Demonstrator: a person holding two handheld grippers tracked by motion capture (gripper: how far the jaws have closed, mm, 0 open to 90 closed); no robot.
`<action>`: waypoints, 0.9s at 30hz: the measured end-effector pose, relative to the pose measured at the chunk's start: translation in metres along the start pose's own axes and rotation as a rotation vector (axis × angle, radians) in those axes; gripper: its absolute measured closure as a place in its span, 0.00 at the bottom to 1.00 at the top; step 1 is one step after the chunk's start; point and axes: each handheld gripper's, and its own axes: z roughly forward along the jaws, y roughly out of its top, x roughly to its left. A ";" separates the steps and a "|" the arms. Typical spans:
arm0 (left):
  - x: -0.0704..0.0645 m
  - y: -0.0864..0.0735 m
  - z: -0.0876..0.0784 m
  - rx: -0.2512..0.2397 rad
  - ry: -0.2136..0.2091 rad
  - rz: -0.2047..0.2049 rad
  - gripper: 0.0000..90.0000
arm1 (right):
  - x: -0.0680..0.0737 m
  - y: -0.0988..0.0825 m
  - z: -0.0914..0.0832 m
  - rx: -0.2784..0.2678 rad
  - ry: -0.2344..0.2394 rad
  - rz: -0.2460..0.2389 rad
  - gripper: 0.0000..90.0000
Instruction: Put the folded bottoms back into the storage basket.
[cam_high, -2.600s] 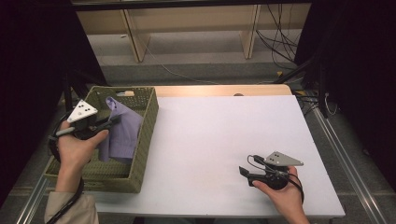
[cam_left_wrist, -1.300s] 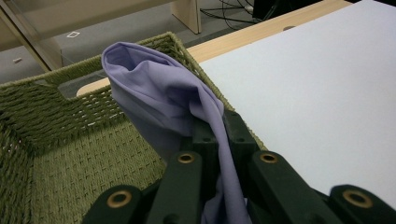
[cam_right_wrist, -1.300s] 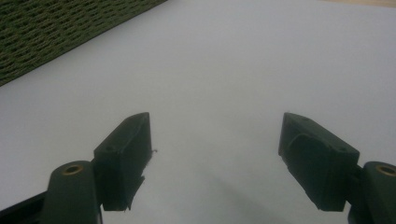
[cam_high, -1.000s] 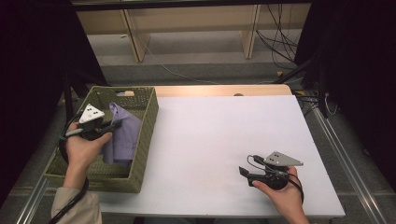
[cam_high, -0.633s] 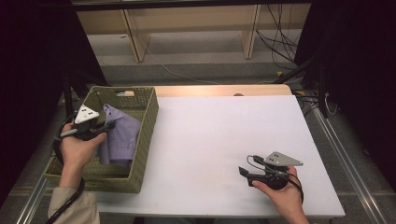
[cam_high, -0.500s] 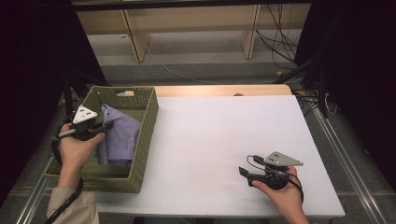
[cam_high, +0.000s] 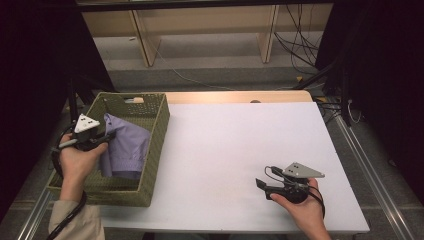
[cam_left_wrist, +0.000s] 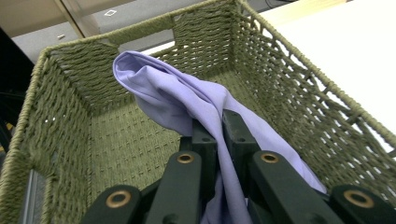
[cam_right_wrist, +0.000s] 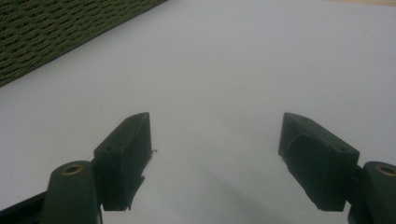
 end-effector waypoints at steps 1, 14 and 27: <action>0.001 -0.001 0.000 0.000 0.004 0.000 0.94 | 0.000 0.000 0.000 0.001 0.000 0.000 0.29; 0.009 -0.006 0.001 0.025 0.044 0.001 0.94 | 0.000 0.000 0.000 0.001 0.000 0.000 0.29; 0.013 -0.009 0.002 0.039 0.061 -0.005 0.94 | 0.000 0.000 0.000 -0.001 0.001 0.002 0.29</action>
